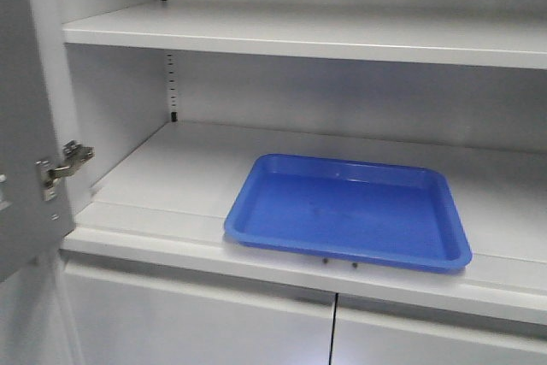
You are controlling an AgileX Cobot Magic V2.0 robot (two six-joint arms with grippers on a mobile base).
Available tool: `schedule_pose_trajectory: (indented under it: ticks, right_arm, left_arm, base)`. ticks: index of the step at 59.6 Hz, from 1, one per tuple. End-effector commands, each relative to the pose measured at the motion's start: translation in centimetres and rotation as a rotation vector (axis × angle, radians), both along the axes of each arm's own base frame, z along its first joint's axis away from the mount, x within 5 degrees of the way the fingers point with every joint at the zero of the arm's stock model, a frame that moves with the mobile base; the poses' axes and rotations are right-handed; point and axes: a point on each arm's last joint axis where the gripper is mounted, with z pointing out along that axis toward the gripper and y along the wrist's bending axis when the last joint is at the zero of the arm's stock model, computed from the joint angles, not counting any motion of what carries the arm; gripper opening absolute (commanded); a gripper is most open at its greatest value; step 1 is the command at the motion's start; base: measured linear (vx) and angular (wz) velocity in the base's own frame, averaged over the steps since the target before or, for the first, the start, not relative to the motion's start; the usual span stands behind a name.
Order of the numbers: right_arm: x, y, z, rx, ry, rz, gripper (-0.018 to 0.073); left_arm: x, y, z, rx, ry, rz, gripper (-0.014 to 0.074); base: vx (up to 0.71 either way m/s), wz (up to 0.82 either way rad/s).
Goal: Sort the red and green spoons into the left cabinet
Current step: 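Approach the open cabinet shelf holding the blue tray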
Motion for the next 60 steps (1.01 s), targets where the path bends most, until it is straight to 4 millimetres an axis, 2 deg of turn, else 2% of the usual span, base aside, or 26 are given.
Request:
schedule_pose_trajectory:
  ticks: [1, 27, 60]
  right_arm:
    - [-0.12, 0.06, 1.62, -0.012, -0.098, 0.006, -0.0004]
    - [-0.12, 0.06, 1.62, -0.012, -0.098, 0.006, -0.0004]
    - [-0.12, 0.06, 1.61, -0.012, -0.097, 0.006, -0.0004]
  left_arm:
    - [0.21, 0.21, 1.19, -0.05, -0.041, 0.034, 0.0]
    - [0.21, 0.21, 1.19, -0.05, -0.041, 0.034, 0.0]
    - [0.22, 0.2, 1.18, -0.049, -0.04, 0.034, 0.0]
  base:
    - [0.41, -0.42]
    - [0.35, -0.33]
    - [0.15, -0.07]
